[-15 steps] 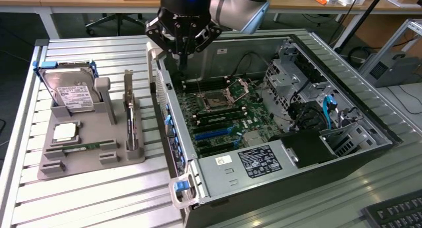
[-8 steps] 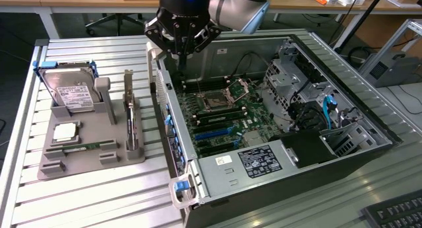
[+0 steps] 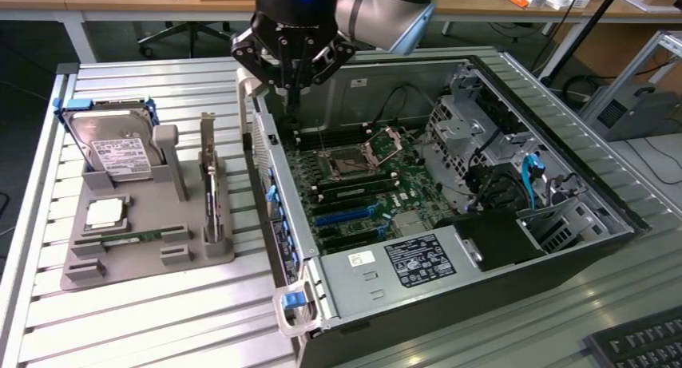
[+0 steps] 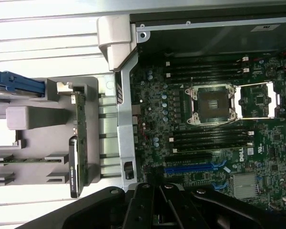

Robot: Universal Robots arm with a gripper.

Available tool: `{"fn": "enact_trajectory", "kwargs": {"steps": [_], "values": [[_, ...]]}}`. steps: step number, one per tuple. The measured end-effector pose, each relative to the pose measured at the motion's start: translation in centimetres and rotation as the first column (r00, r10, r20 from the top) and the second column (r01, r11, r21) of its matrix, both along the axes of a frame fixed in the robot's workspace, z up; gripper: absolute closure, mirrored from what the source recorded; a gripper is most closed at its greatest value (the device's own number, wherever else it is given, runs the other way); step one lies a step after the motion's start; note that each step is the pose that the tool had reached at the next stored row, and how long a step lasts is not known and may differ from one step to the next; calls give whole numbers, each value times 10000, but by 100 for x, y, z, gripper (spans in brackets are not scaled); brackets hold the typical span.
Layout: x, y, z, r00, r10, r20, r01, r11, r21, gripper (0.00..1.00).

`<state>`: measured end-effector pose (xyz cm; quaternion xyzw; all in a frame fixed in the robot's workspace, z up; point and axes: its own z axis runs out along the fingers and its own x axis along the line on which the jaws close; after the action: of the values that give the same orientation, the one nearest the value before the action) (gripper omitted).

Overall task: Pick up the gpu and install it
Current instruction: 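Reach for the gpu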

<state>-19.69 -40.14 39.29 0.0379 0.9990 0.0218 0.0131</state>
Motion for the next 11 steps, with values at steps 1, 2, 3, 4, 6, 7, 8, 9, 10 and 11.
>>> {"fn": "enact_trajectory", "kwargs": {"steps": [1,2,3,4,6,7,8,9,10,11], "values": [[-2,0,0,10000,0,0,0,10000,0,89],[-4,0,0,10000,0,0,0,10000,0,89],[-6,0,0,10000,0,0,0,10000,0,89],[-8,0,0,10000,0,0,0,10000,0,89],[-13,0,0,10000,0,0,0,10000,0,89],[-14,0,0,10000,0,0,0,10000,0,89],[-16,0,0,10000,0,0,0,10000,0,89],[-17,0,0,10000,0,-1,0,10000,0,89],[-18,0,0,10000,0,0,0,10000,0,89],[-20,0,0,10000,0,0,0,10000,0,89]]}}
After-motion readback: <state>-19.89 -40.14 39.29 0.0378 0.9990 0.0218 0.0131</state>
